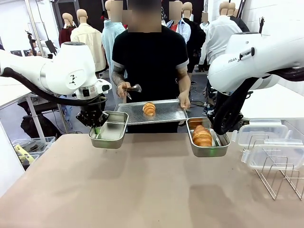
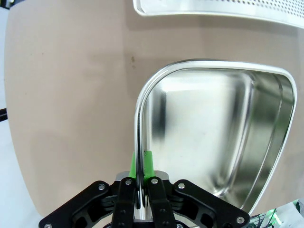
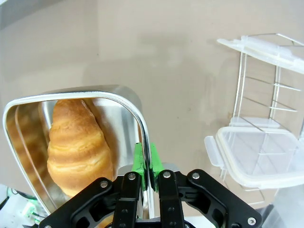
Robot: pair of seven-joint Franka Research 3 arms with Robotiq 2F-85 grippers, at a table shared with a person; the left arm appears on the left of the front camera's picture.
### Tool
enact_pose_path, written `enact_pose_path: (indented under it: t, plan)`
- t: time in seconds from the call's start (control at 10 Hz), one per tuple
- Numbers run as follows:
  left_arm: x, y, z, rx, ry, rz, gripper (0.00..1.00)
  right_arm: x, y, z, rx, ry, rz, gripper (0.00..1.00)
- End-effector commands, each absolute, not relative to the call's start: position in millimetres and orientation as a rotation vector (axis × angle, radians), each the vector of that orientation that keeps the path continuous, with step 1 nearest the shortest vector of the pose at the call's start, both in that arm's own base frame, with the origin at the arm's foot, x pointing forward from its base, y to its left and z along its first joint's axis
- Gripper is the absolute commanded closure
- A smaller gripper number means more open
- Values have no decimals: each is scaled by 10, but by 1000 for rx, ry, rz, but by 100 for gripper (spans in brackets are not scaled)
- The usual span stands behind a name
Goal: Place the bread in airtight containers.
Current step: Once an object is inside an Airtight Container , place the container in the center of the table.
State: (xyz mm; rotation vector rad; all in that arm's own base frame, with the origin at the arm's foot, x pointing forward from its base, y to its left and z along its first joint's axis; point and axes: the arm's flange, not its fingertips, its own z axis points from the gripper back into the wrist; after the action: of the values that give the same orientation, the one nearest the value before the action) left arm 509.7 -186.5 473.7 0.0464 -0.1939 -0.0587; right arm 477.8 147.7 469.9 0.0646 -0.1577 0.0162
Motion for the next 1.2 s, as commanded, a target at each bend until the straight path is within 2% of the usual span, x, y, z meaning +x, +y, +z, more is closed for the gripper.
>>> enact_pose_path:
  t: [0.0,0.4,1.1]
  plan:
    - [5088,-1857,4778,42,-212,-63,100,4777,1477,4719,68,-167,23,100]
    - [5088,-1857,4778,42,-212,-63,100,4778,1477,4699,65,-158,16,100]
    - [5088,-1857,4778,42,-212,-63,100,5420,1390,3802,47,-151,-4,100]
